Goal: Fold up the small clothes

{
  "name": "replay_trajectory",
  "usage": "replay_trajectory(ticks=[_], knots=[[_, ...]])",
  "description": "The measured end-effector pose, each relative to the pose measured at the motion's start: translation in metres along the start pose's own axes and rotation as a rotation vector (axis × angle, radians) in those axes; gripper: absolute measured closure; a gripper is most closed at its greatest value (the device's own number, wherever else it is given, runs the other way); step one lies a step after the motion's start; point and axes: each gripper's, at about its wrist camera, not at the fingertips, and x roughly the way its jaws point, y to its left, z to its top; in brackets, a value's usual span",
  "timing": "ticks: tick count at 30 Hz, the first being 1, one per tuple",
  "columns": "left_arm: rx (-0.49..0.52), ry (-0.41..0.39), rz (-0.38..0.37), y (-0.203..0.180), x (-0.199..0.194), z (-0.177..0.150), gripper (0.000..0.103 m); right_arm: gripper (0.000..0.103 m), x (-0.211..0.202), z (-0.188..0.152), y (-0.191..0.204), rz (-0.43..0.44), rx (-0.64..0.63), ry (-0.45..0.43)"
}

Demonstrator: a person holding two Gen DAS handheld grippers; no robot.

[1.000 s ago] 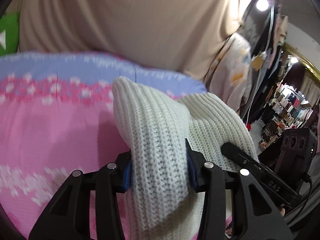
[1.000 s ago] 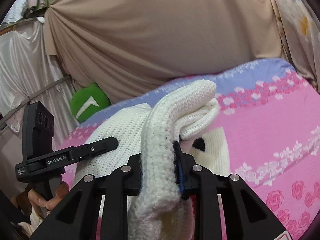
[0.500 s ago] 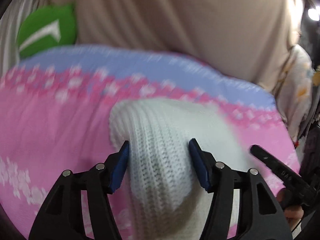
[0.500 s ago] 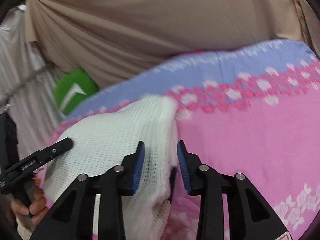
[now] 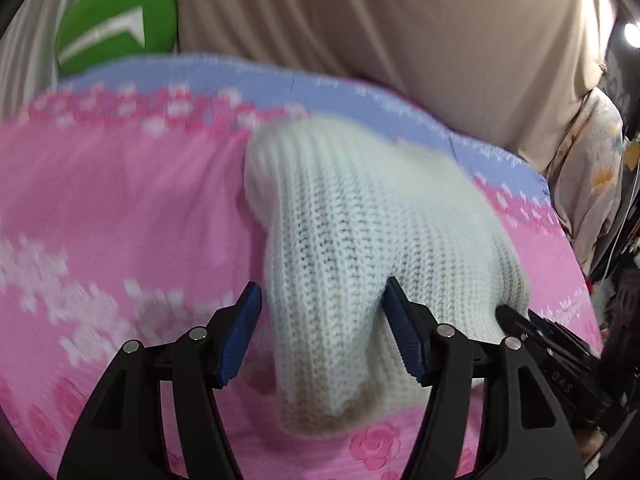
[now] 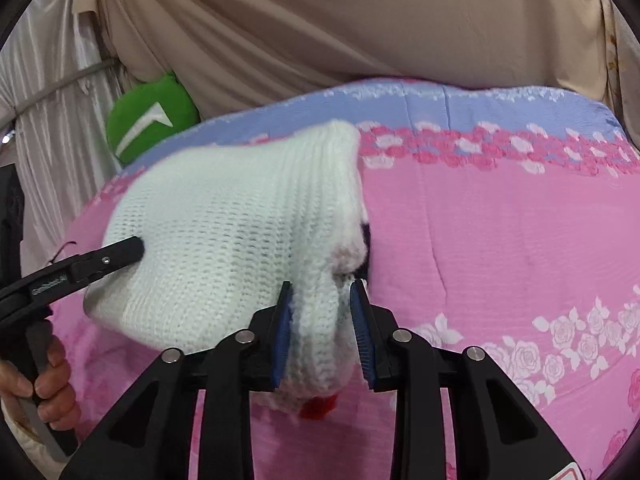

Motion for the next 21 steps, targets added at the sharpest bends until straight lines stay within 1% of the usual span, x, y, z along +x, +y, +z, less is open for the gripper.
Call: replay_trajectory(ticks=[2,4,6,7,8,10,12,13,14,15,16,17,18,19,21], knots=[[0.001,0.012,0.018,0.005,0.003,-0.007,0.041,0.069,-0.008,-0.001,0.001,0.027,0.005,0.0],[-0.011,0.015,0.001,0.009,-0.003,-0.008,0.041,0.067,-0.017,-0.001,0.003,0.059,0.01,-0.011],[-0.053,0.02,-0.069,0.017,-0.011,-0.002,0.04,0.062,-0.025,-0.002,-0.006,0.089,0.064,-0.018],[-0.076,0.026,-0.114,0.021,-0.014,0.002,0.036,0.052,-0.026,-0.003,-0.012,0.116,0.1,-0.018],[-0.094,0.028,-0.141,0.024,-0.016,0.004,0.034,0.043,-0.025,-0.002,-0.021,0.149,0.144,-0.016],[-0.109,0.038,-0.191,0.026,-0.014,0.014,0.027,0.037,-0.014,0.007,-0.036,0.187,0.212,0.007],[-0.118,0.059,-0.24,0.027,-0.007,0.024,0.024,0.033,0.003,0.018,-0.045,0.23,0.26,0.052],[-0.132,0.075,-0.27,0.027,-0.002,0.028,0.023,0.032,0.014,0.023,-0.047,0.273,0.278,0.091],[-0.143,0.094,-0.317,0.026,0.004,0.033,0.02,0.032,0.031,0.028,-0.046,0.347,0.298,0.137],[-0.147,0.107,-0.344,0.025,0.011,0.038,0.019,0.032,0.042,0.029,-0.044,0.389,0.311,0.164],[-0.147,0.124,-0.341,0.024,0.02,0.042,0.031,0.038,0.055,0.032,-0.04,0.43,0.315,0.2],[-0.147,0.136,-0.352,0.022,0.025,0.045,0.038,0.053,0.064,0.035,-0.033,0.423,0.304,0.208],[-0.146,0.129,-0.37,0.021,0.025,0.048,0.048,0.058,0.062,0.04,-0.026,0.403,0.274,0.19],[-0.137,0.097,-0.382,0.018,0.017,0.055,0.055,0.067,0.049,0.052,-0.015,0.36,0.21,0.136],[-0.073,-0.01,-0.399,0.007,-0.013,0.071,0.059,0.073,0.01,0.073,0.004,0.33,0.113,-0.016]])
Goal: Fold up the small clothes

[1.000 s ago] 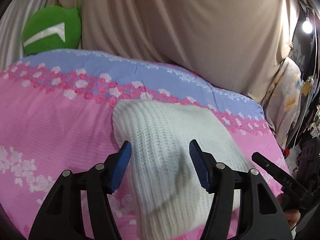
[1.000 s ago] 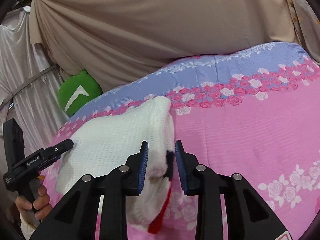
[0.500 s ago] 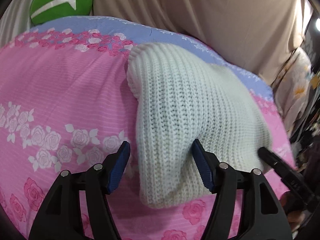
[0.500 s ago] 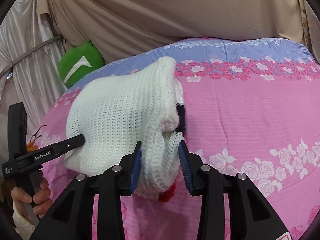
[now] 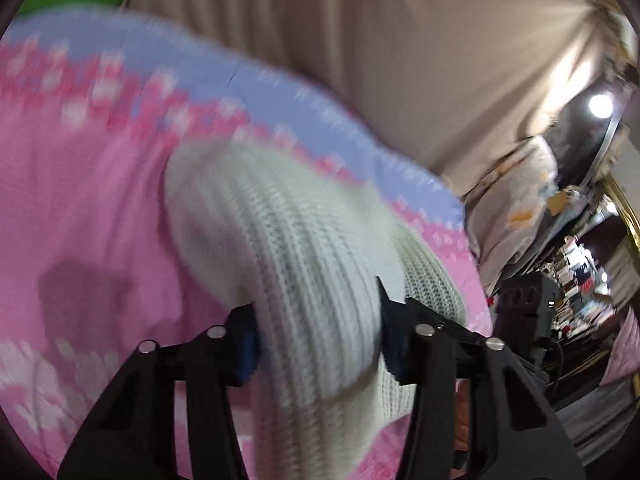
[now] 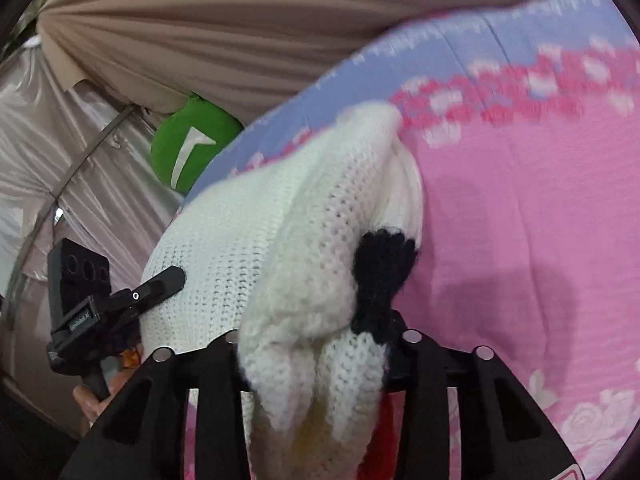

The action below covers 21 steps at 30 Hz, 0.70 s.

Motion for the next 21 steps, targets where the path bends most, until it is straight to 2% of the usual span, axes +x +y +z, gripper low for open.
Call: replay_trajectory(ticks=[3,5,6,7,9,12,13,14,15,20,21], knots=[[0.141,-0.167,-0.074,-0.044,-0.043,0.02,0.059,0.076,-0.06,0.026,0.049,0.033,-0.169,-0.232],[0.217,-0.238,-0.131,-0.067,-0.061,0.026,0.059,0.077,-0.088,0.036,0.065,0.052,-0.239,-0.33],[0.251,-0.258,-0.126,-0.074,-0.063,0.025,0.059,0.077,-0.094,0.038,0.062,0.048,-0.243,-0.345],[0.279,-0.263,-0.103,-0.077,-0.06,0.022,0.058,0.077,-0.092,0.037,0.054,0.026,-0.234,-0.333],[0.273,-0.189,-0.046,-0.065,-0.032,0.011,0.058,0.074,-0.07,0.026,0.025,-0.029,-0.183,-0.225],[0.163,0.042,0.114,-0.012,0.035,-0.026,0.057,0.071,-0.009,-0.007,-0.039,-0.117,-0.015,0.021],[0.111,0.096,0.135,0.005,0.047,-0.038,0.052,0.066,0.001,-0.019,-0.053,-0.121,0.035,0.057],[0.049,0.077,0.089,0.018,0.045,-0.049,0.052,0.063,-0.003,-0.029,-0.06,-0.075,0.079,0.029],[0.034,0.069,0.072,0.021,0.035,-0.053,0.052,0.061,-0.01,-0.033,-0.058,-0.065,0.077,0.011],[0.045,0.072,0.117,0.011,0.008,-0.047,0.051,0.047,-0.036,-0.04,-0.035,-0.134,-0.001,-0.008],[0.036,0.085,0.103,0.013,0.007,-0.049,0.045,0.045,-0.039,-0.043,-0.038,-0.128,0.023,0.0]])
